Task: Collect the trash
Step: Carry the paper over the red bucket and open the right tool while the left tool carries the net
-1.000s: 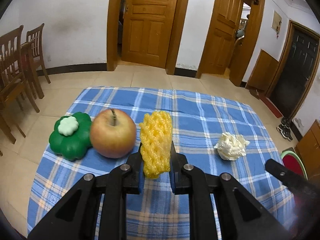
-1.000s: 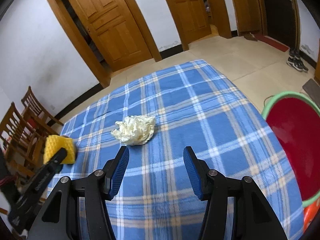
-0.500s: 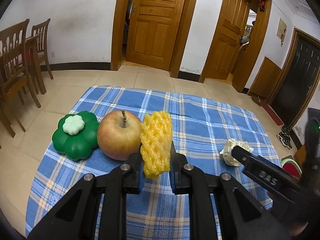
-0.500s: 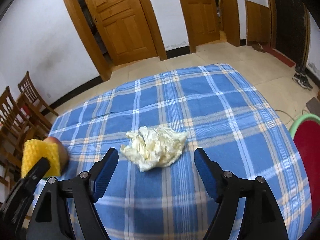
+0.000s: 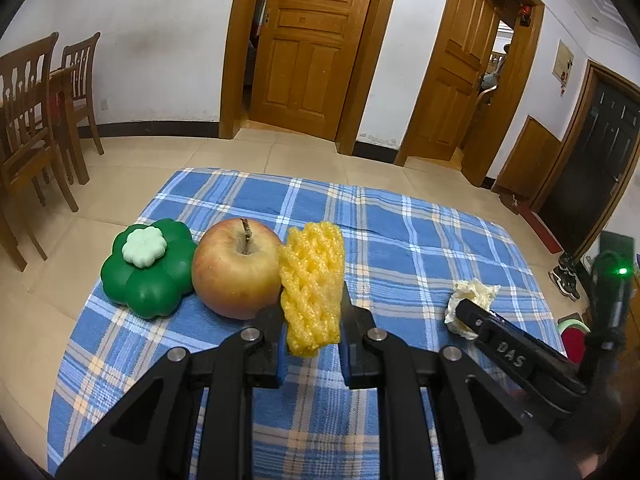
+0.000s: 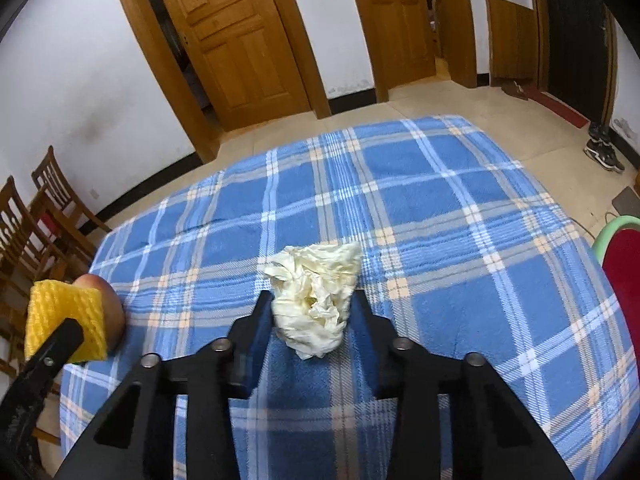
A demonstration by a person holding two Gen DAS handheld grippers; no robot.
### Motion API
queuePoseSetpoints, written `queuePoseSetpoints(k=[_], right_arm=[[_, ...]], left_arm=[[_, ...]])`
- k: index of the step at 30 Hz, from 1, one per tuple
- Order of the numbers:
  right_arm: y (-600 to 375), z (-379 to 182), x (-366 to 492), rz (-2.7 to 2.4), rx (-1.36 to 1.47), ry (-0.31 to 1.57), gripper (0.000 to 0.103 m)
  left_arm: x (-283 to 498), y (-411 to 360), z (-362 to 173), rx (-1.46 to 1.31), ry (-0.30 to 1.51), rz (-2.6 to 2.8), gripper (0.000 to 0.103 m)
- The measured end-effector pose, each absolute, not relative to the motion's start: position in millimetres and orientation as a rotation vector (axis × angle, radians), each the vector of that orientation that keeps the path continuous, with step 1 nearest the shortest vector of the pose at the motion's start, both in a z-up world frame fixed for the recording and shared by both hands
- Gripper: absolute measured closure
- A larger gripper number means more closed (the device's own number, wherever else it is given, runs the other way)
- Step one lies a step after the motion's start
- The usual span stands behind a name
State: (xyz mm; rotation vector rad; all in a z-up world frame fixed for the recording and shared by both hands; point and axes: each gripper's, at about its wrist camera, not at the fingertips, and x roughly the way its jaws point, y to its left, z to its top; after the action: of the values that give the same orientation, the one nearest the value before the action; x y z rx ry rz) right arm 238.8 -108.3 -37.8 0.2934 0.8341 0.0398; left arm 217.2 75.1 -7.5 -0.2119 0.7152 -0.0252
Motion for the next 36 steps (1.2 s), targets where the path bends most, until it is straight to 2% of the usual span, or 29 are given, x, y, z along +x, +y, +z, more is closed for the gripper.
queuePoseSetpoints(k=[1,3,4,22,36], right_arm=[[-110,-35,235,0.044,0.293,0.826,0.071],[-111,-29,227,0.052,0.283,0.808,0.085],[-113,-27,223,0.054,0.280,0.803,0.086],[-185,26,117,0.028,0.329,0.656,0.087],[-269,32,51,-0.140,0.406,0.604,0.087]], left_arm=[[217,75,-7,-0.210,0.714,-0.027,0.085],[217,74,-6,-0.207,0.711,-0.030,0.085],[217,74,-6,-0.206,0.709,-0.031,0.085],[211,63,-4,-0.173,0.689,-0.053,0.085],[200,30,8,-0.121,0.685,-0.135,0.085]])
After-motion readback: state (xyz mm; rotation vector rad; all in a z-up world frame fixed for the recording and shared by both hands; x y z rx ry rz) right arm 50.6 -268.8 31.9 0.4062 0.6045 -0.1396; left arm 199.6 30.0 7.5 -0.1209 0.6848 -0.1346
